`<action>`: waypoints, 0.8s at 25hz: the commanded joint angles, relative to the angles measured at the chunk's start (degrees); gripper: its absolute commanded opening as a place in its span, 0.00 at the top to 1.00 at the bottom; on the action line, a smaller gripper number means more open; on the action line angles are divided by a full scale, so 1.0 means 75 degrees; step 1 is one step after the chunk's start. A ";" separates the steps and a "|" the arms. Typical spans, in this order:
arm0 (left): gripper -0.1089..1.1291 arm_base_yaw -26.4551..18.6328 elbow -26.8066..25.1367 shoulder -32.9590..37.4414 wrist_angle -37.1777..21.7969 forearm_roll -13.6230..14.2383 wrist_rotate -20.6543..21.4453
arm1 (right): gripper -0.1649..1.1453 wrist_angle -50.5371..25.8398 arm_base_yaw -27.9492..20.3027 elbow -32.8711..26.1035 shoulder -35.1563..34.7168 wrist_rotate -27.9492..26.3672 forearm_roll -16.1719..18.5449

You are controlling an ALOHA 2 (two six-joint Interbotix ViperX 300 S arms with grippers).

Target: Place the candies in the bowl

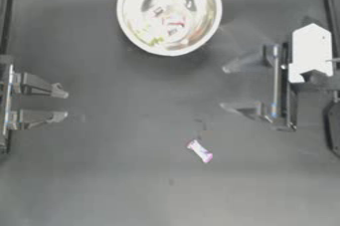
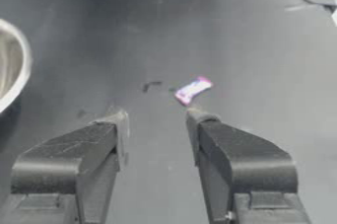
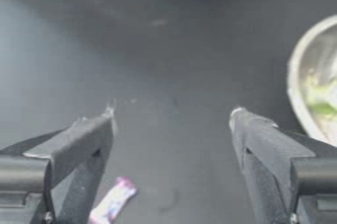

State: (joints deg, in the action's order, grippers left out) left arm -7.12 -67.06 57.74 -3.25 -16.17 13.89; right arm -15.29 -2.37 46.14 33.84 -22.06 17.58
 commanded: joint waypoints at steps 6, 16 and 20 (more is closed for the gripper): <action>0.27 -0.0012 0.0141 -0.0141 0.0023 -0.0023 -0.0012 | 0.13 -0.1301 0.0129 -0.0340 -0.0246 -0.0035 -0.1266; 0.27 -0.0094 0.0141 -0.0141 0.0023 -0.0012 -0.0012 | 0.13 -0.2953 0.0141 -0.1383 -0.1582 -0.0410 -0.2355; 0.27 -0.0094 0.0117 -0.0141 0.0023 -0.0012 -0.0012 | 0.13 -0.3633 0.0199 -0.1840 -0.2297 -0.1043 -0.2344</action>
State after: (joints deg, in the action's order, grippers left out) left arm -7.73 -67.06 57.74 -3.25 -16.26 13.89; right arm -41.48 -1.14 34.63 17.49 -29.09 0.09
